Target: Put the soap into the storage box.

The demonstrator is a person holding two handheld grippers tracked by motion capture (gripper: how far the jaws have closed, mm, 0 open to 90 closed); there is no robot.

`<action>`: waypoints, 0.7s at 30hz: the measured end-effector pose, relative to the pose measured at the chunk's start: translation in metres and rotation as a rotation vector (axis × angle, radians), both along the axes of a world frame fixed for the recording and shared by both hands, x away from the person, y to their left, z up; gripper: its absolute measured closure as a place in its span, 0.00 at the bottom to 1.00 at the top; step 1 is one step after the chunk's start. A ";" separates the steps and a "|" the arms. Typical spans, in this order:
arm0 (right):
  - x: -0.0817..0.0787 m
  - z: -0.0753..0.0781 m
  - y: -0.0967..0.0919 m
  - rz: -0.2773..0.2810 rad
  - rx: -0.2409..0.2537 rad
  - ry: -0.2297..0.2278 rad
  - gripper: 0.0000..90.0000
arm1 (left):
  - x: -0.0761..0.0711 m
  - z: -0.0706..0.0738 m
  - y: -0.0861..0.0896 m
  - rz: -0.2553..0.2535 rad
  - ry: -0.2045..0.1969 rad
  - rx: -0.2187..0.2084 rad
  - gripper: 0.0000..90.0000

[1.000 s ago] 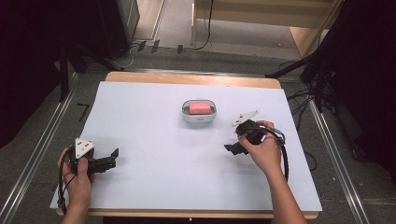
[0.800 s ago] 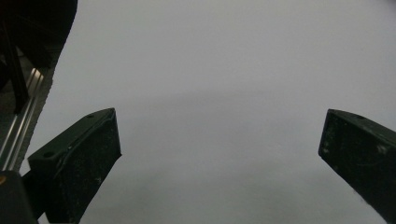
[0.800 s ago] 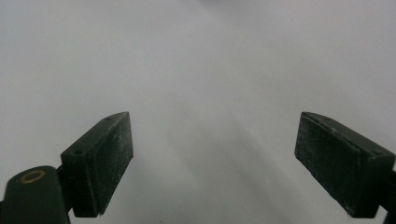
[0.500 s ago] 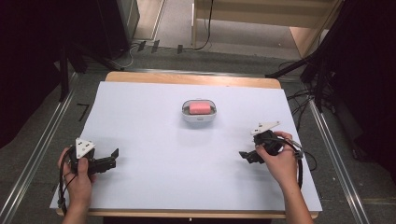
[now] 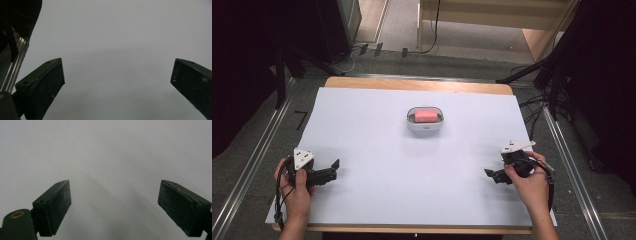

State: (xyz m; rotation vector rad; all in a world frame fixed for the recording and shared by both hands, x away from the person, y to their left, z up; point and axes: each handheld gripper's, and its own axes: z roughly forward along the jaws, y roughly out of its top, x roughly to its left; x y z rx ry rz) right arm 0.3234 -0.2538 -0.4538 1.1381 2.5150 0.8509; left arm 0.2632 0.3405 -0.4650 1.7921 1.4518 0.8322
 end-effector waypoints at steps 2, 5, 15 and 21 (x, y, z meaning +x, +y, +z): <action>-0.003 -0.001 -0.006 -0.010 -0.003 0.000 0.13 | 0.000 0.000 0.000 0.001 -0.001 0.000 0.00; -0.007 -0.002 -0.014 -0.029 -0.001 -0.002 0.13 | 0.000 0.000 0.000 0.002 -0.001 0.001 0.00; -0.020 -0.001 -0.037 -0.077 0.000 -0.008 0.13 | 0.000 0.000 0.000 0.003 -0.002 0.001 0.00; -0.026 -0.005 -0.049 -0.115 0.009 -0.017 0.12 | 0.000 0.000 0.000 0.003 -0.002 0.001 0.00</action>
